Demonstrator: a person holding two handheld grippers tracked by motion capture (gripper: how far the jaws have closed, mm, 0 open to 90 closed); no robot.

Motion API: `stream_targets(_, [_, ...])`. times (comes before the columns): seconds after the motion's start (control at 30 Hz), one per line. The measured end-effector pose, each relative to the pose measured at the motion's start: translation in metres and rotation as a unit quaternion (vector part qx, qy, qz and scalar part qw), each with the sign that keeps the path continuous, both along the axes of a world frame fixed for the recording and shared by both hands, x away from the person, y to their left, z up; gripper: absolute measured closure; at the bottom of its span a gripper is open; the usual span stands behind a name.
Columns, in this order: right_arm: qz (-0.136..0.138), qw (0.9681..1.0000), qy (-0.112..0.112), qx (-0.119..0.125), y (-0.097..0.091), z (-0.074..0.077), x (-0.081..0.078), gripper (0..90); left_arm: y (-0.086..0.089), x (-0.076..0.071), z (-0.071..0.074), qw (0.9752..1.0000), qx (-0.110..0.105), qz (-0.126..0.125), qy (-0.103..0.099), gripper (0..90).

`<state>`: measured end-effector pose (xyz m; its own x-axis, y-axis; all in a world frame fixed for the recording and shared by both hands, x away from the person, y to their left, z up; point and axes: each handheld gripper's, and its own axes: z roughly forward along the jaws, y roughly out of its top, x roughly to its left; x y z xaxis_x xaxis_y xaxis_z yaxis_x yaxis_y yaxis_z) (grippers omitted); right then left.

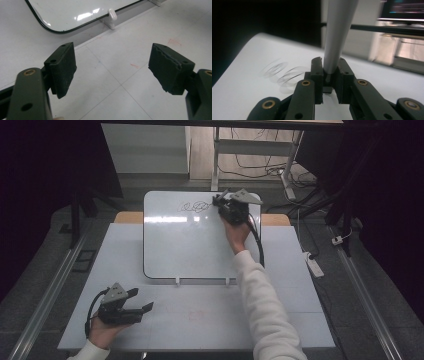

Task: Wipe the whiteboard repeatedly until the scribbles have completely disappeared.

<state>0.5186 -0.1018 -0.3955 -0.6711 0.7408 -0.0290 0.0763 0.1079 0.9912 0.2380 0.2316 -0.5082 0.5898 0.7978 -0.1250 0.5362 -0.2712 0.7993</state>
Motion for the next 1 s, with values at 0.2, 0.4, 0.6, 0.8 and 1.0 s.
stream_targets(0.2, [-0.016,0.9998,-0.004,0.014,-0.002,0.001,0.004,78.5,0.0,-0.002,0.0,1.0,0.001,0.0,-0.001,22.6])
stream_targets(0.4, [0.034,0.999,-0.009,-0.027,0.019,-0.009,-0.007,78.5,0.0,-0.001,0.0,1.0,0.0,0.0,0.0,22.6])
stream_targets(0.6, [-0.01,0.9997,0.002,0.024,-0.003,-0.007,-0.001,78.5,0.0,-0.003,0.001,1.0,0.0,0.0,-0.004,22.6])
stream_targets(0.8, [0.01,0.9998,-0.01,-0.016,0.008,-0.012,-0.012,78.5,0.001,-0.003,0.0,1.0,0.001,-0.001,-0.003,22.6])
stream_targets(1.0, [-0.012,0.9999,-0.005,0.002,0.001,-0.012,-0.013,78.5,0.0,-0.002,0.001,1.0,-0.001,0.001,-0.003,22.6])
